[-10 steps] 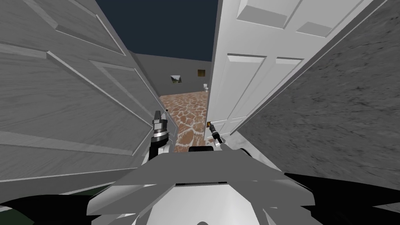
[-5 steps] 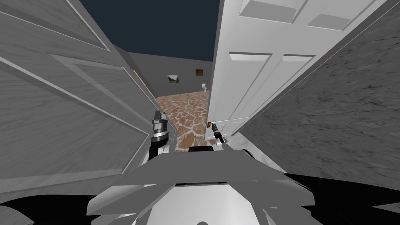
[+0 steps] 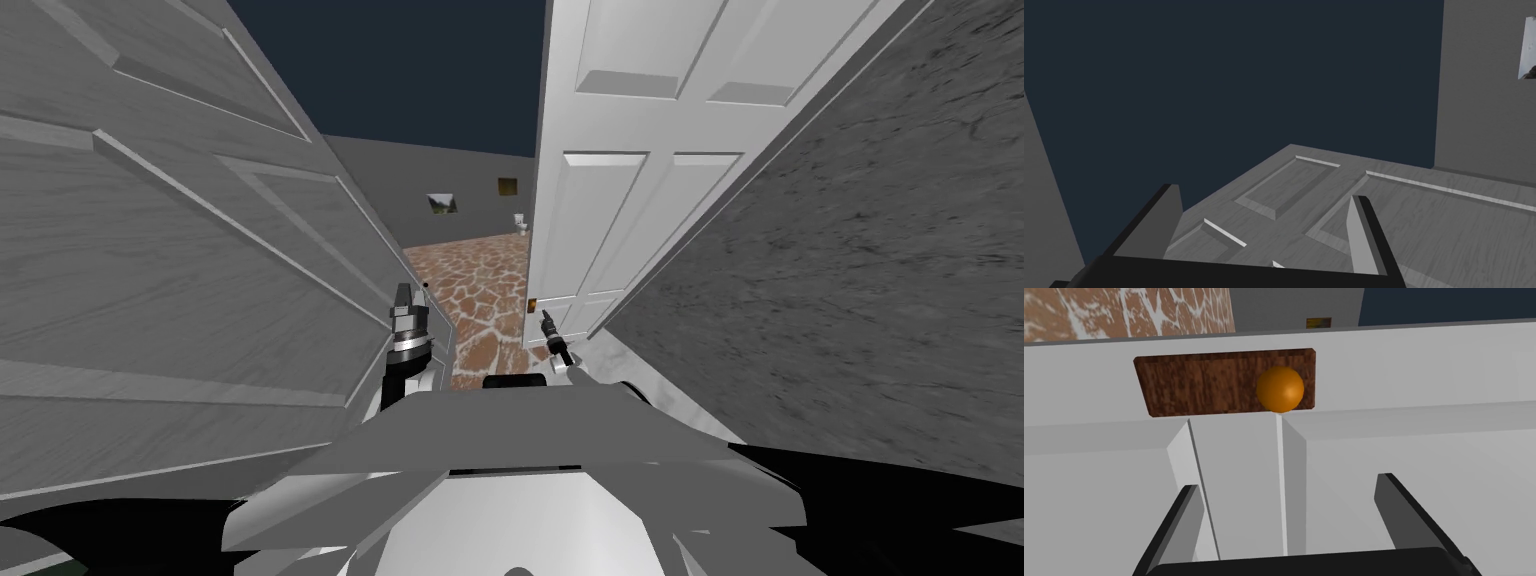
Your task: Push the door open
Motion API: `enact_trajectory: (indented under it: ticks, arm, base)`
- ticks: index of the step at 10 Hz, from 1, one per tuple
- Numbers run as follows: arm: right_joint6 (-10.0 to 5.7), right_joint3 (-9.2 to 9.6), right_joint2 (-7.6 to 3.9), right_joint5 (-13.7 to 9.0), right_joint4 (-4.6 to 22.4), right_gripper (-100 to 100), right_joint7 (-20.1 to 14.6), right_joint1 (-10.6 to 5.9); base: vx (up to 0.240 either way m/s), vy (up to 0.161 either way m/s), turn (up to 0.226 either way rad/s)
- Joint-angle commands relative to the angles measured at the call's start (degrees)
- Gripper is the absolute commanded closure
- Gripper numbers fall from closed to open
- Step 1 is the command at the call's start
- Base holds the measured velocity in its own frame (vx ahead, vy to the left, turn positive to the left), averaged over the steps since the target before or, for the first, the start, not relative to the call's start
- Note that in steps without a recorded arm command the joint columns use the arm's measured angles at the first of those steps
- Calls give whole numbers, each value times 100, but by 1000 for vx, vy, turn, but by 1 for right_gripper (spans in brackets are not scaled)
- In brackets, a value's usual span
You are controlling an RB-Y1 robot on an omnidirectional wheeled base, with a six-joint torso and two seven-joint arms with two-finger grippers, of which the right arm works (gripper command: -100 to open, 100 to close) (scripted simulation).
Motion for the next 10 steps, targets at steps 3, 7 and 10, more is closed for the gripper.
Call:
enact_trajectory:
  ticks: [3, 7, 10]
  arm:
    - [-7, 5, 32, -1, 20, -100, -4, -16]
    - [-74, -36, 20, -22, 35, -100, 39, 11]
    - [-143, -79, 32, -45, 49, -100, 84, 36]
  base:
    - [-190, 29, -33]
    - [175, 32, 25]
    - [224, 23, 35]
